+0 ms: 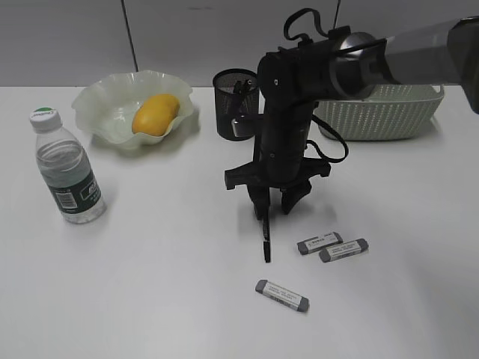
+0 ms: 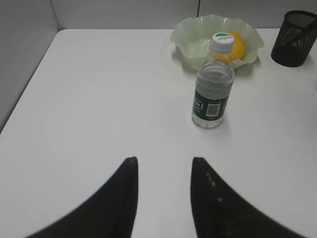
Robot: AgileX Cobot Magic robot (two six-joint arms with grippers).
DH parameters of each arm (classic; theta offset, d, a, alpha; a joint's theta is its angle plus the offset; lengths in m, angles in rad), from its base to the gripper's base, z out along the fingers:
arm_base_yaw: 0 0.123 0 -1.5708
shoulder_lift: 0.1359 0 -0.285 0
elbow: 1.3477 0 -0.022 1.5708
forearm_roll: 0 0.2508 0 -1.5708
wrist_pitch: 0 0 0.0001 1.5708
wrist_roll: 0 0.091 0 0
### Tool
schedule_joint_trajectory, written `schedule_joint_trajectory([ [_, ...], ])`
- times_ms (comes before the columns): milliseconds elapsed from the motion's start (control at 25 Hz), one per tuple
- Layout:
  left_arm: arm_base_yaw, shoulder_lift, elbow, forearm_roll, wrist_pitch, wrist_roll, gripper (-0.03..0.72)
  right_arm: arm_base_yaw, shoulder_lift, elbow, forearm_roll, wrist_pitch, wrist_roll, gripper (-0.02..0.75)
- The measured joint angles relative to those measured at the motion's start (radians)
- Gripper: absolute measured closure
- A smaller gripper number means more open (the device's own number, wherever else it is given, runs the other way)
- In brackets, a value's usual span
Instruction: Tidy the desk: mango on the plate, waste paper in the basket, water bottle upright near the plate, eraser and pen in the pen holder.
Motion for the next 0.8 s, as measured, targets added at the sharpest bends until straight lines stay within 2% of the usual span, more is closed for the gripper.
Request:
schedule_joint_trajectory([
  [120, 0.0, 0.0, 0.0, 0.0, 0.0, 0.0, 0.42, 0.0, 0.0, 0.0, -0.025, 0.002, 0.022, 0.493],
  [200, 0.0, 0.0, 0.0, 0.0, 0.0, 0.0, 0.42, 0.0, 0.001, 0.0, -0.045, 0.003, 0.029, 0.645],
  [320, 0.0, 0.0, 0.0, 0.0, 0.0, 0.0, 0.421, 0.001, 0.001, 0.0, -0.054, -0.001, 0.03, 0.645],
  [440, 0.0, 0.0, 0.0, 0.0, 0.0, 0.0, 0.421, 0.006, -0.02, 0.001, -0.14, -0.074, 0.032, 0.645],
  [560, 0.0, 0.0, 0.0, -0.001, 0.0, 0.0, 0.421, 0.01, -0.104, 0.009, -0.269, -0.258, 0.061, 0.645],
  [800, 0.0, 0.0, 0.0, -0.001, 0.0, 0.0, 0.421, 0.007, -0.237, 0.005, -0.493, -0.76, 0.156, 0.645],
])
